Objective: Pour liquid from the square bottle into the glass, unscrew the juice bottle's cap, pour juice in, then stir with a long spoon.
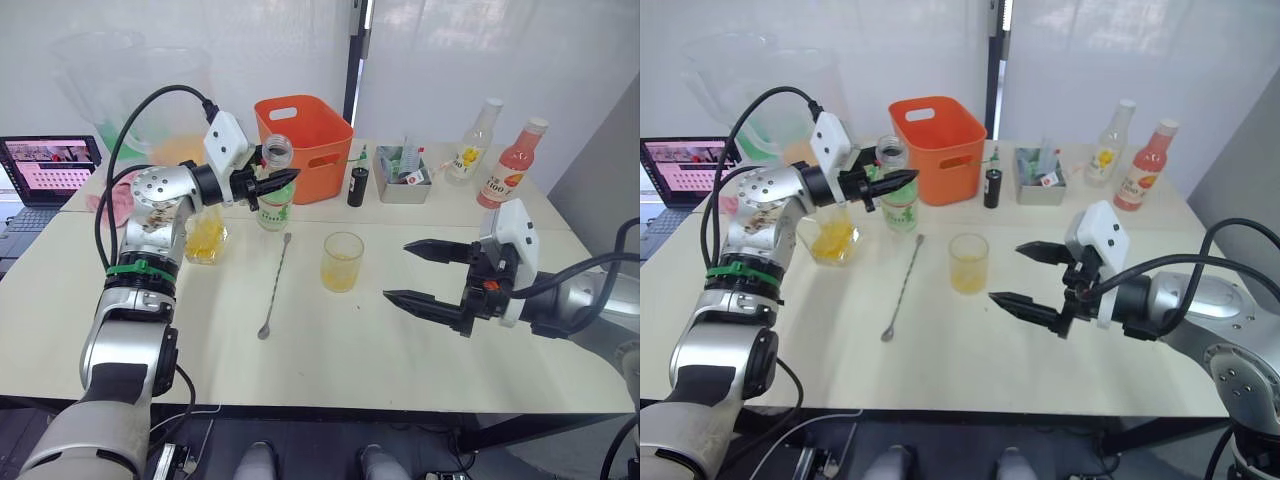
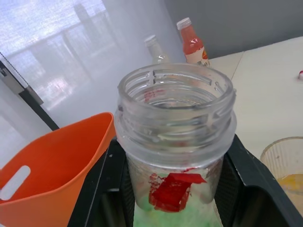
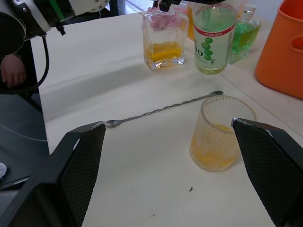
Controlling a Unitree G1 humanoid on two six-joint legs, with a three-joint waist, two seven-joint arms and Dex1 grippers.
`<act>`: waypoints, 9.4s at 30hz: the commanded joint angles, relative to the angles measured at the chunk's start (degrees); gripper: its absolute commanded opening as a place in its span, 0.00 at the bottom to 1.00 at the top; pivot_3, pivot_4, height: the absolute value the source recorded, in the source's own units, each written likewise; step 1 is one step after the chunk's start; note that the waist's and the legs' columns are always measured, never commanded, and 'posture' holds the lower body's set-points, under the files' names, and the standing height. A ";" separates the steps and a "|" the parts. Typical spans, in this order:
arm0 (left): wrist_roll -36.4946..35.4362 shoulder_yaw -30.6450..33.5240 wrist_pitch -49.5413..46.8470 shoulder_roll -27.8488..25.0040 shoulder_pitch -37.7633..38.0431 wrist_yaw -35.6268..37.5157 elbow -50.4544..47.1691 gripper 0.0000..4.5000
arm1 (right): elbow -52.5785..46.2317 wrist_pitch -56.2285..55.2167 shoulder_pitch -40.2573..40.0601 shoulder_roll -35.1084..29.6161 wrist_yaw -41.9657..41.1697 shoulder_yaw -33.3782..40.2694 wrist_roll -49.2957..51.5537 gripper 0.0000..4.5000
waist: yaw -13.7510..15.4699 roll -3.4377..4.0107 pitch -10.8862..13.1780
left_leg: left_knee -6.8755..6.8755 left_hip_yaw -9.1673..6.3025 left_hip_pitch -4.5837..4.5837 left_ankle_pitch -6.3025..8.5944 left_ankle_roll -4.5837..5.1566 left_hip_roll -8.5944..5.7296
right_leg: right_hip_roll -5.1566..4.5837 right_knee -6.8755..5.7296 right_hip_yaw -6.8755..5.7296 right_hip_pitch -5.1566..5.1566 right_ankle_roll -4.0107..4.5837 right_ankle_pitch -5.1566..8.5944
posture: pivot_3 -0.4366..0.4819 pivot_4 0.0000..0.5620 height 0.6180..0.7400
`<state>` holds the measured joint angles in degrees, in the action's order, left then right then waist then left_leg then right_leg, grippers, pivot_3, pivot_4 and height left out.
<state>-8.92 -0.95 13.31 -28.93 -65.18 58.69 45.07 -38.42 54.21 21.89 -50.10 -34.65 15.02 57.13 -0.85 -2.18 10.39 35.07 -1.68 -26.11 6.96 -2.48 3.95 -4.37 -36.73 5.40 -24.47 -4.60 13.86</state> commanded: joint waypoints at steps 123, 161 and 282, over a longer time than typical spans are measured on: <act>21.76 -10.53 8.78 5.26 2.63 -28.84 -5.65 0.35 | 0.19 -2.30 2.40 1.40 11.52 -0.68 0.57 1.00 | 0.07 -0.01 0.00 | 0.21 -0.06 -0.04 0.00 0.00 -0.06 | -0.01 -0.27 0.01 0.01 0.20 -0.21 | 0.48 0.27 0.70; -26.32 49.16 -58.54 -21.06 51.90 -26.92 -56.60 0.35 | 25.65 -11.77 22.29 10.18 -21.76 -19.52 -17.90 1.00 | -1.26 -0.11 0.00 | 0.19 -0.17 0.31 0.00 -0.02 0.06 | 0.02 -0.34 -0.19 0.19 0.36 0.04 | 0.48 0.27 0.70; -19.48 22.20 -28.23 -10.68 65.40 -8.08 -50.95 1.00 | 19.76 -30.33 -28.22 7.22 -14.72 10.97 -22.98 1.00 | -0.06 -0.11 -0.25 | -0.07 0.16 0.66 0.02 -0.13 0.09 | -0.05 -0.25 0.02 0.32 0.58 0.36 | 0.48 0.27 0.70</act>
<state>-27.24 19.61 -15.08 -39.85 -0.03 51.41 -3.36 -18.33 25.41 -5.97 -42.21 -48.84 23.80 33.94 -0.91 -2.29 10.13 35.01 -1.52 -25.46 7.08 -2.77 4.04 -4.43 -36.97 5.43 -24.15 -4.02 14.22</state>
